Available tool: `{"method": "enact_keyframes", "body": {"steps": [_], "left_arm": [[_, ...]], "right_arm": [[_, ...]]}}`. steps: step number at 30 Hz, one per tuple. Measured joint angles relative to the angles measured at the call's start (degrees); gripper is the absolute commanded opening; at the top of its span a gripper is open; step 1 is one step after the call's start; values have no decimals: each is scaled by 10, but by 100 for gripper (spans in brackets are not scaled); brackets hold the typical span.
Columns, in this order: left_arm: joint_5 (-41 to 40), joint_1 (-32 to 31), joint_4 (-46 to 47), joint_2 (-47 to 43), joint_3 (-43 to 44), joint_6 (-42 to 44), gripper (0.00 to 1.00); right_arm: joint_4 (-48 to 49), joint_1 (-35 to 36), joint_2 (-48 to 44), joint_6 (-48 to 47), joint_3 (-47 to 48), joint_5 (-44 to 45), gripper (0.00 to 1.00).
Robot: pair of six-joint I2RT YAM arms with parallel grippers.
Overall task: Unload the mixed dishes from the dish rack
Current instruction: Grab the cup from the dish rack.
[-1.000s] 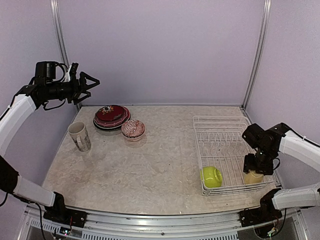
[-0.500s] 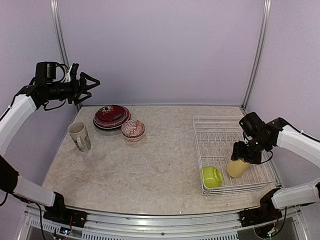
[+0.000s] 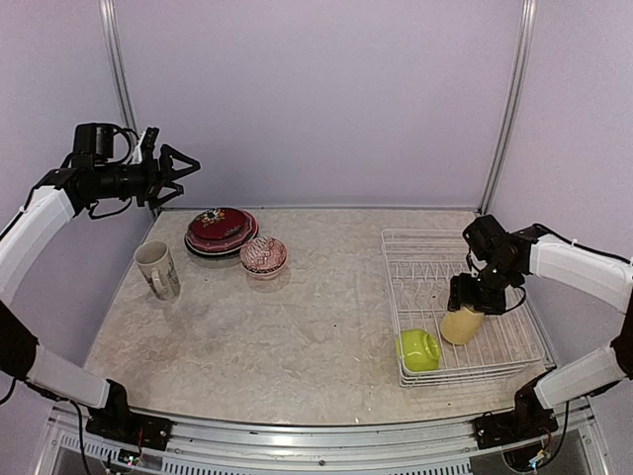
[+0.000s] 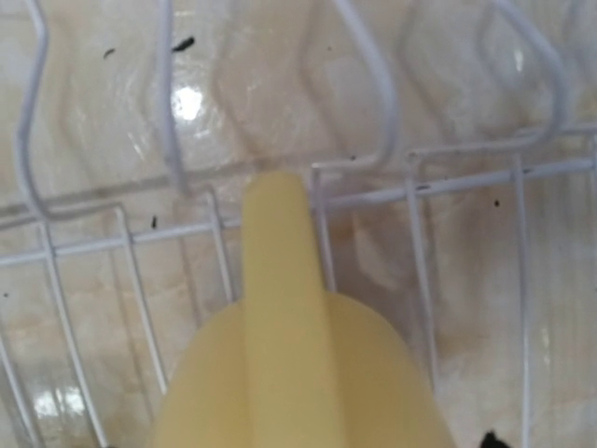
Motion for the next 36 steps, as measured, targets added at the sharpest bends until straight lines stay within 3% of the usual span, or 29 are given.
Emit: {"method": "enact_keyframes", "body": {"steps": [2, 4, 19, 31, 36], "left_arm": [[3, 0, 0, 2, 0, 0, 95], [4, 0, 0, 4, 0, 0, 95], [15, 0, 0, 14, 0, -7, 95], [17, 0, 1, 15, 0, -7, 95], [17, 0, 1, 15, 0, -7, 95]], "right_arm": [[-2, 0, -2, -2, 0, 0, 96], [-4, 0, -12, -3, 0, 0, 100], [-7, 6, -51, 2, -23, 4, 100], [21, 25, -31, 22, -47, 9, 89], [27, 28, -16, 23, -47, 19, 73]]}}
